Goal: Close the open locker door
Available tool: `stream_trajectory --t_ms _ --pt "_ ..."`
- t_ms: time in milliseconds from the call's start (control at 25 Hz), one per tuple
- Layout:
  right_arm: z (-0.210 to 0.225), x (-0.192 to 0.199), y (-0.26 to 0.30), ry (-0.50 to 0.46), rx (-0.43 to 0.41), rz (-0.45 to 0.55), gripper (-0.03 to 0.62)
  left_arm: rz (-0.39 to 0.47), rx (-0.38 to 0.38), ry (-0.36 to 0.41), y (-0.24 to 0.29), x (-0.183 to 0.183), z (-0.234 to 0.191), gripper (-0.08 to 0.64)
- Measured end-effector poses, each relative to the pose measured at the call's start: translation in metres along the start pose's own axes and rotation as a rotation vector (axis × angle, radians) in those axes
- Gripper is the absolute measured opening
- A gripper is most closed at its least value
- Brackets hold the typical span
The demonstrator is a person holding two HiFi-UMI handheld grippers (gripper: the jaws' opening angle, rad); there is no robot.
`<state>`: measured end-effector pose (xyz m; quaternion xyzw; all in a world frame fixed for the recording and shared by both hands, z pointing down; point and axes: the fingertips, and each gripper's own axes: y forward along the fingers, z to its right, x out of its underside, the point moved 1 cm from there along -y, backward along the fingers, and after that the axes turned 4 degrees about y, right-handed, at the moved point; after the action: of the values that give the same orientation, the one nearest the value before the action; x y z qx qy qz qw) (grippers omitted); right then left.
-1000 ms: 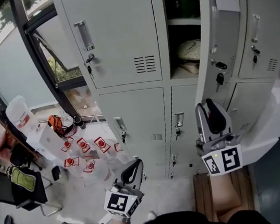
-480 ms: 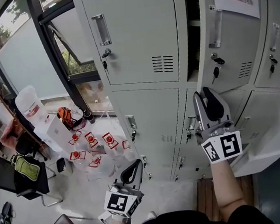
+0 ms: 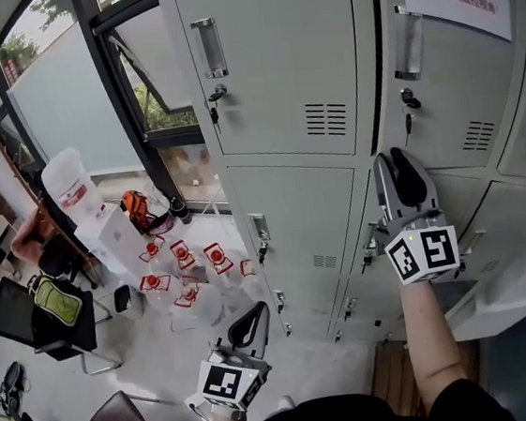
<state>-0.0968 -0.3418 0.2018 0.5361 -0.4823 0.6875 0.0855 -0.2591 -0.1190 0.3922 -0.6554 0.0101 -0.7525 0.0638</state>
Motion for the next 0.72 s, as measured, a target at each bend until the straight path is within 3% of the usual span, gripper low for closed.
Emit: stream_trajectory --t_ms 320,560,720 --pt "0.017 0.016 0.02 0.077 0.012 -0.011 0.101 -0.028 -0.027 0.004 -0.001 0.008 -0.006 0.023" --pt "0.034 0.023 0.026 0.131 0.073 -0.029 0.096 -0.048 -0.039 0.007 -0.003 0.014 -0.007 0.023" --pt "0.039 0.023 0.027 0.118 0.118 -0.043 0.057 -0.05 -0.043 0.004 -0.003 0.015 -0.009 0.023"
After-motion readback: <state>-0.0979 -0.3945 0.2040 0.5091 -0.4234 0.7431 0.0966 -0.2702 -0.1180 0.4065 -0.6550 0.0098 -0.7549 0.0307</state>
